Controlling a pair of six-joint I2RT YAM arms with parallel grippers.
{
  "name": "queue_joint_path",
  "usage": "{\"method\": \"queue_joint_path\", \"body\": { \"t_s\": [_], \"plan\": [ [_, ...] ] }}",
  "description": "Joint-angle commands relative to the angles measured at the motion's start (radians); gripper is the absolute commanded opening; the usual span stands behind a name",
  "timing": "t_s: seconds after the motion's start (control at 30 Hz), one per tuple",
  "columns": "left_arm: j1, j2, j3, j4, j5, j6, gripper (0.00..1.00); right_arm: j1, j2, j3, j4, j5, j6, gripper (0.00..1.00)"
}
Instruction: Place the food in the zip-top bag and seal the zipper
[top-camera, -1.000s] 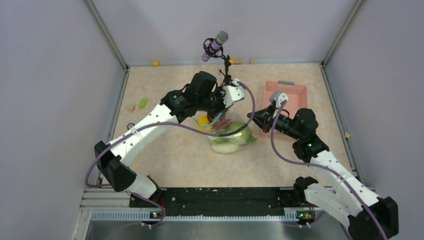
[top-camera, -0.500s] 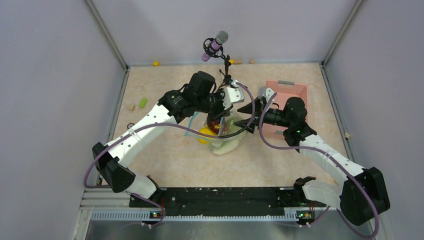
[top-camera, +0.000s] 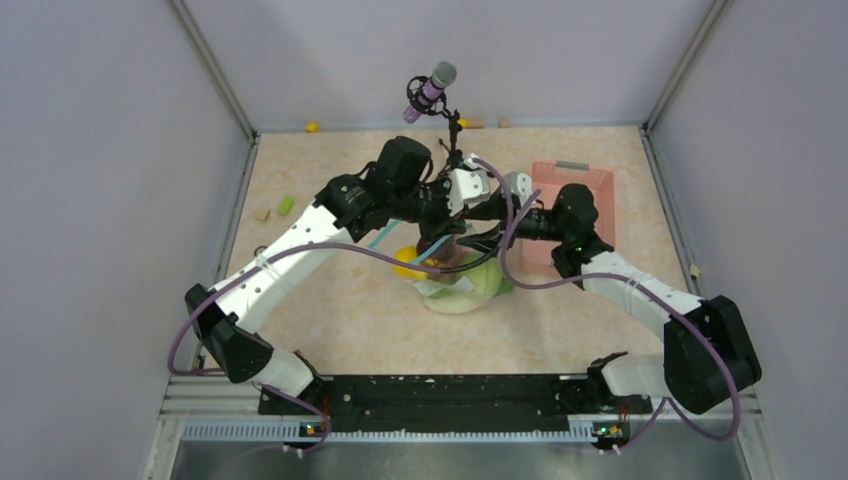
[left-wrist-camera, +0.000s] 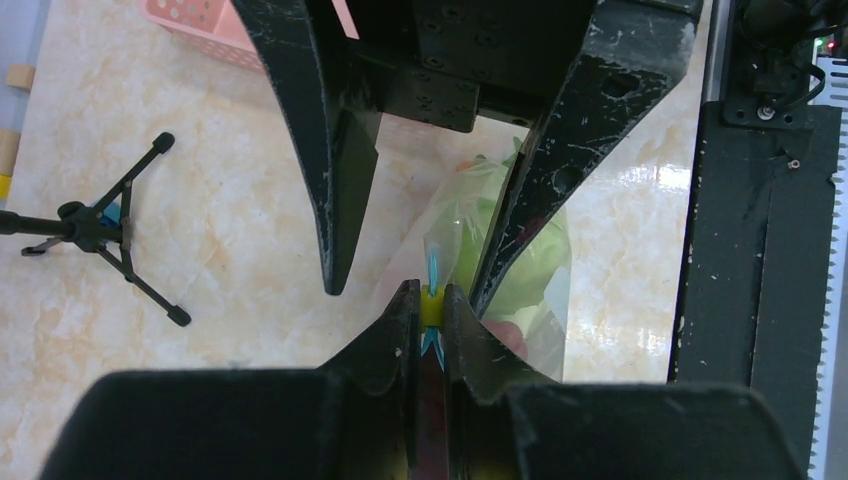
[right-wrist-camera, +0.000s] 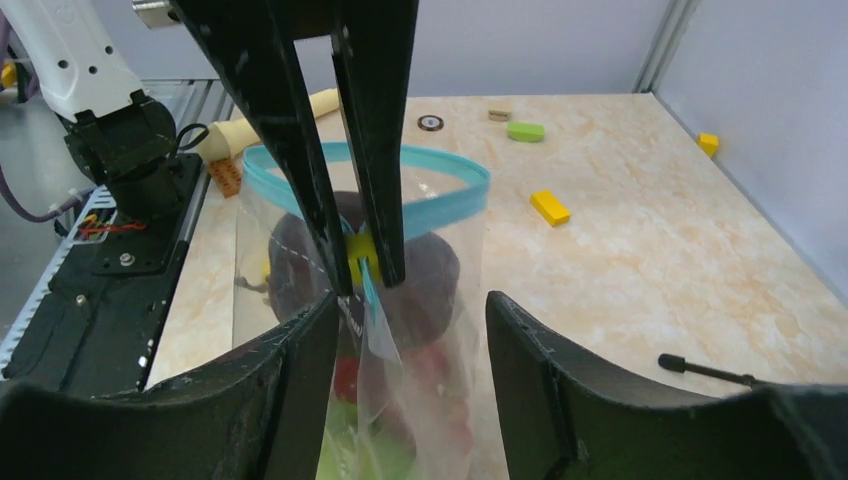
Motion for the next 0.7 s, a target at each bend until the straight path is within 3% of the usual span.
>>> {"method": "queue_joint_path", "body": {
  "t_s": [0.0,0.1,0.3,0.4,0.67],
  "plan": [
    [-0.007,0.014,0.043,0.011,0.019,-0.01,0.0,0.032,0.027,0.075,0.079,-0.027,0.005,0.53],
    [-0.008,0.02,0.045,0.013,0.006,-0.014,0.0,0.049,0.036,0.08,0.081,-0.019,0.015,0.46],
    [-0.01,0.009,0.038,0.016,0.009,-0.008,0.0,0.053,0.031,0.087,0.002,0.006,-0.012,0.2],
    [-0.01,0.007,0.029,0.018,0.006,-0.003,0.0,0.053,0.025,0.088,-0.046,0.031,-0.03,0.02],
    [-0.011,0.0,0.004,0.022,-0.083,0.021,0.0,0.053,-0.033,0.088,-0.159,0.08,-0.111,0.0]
  ]
}}
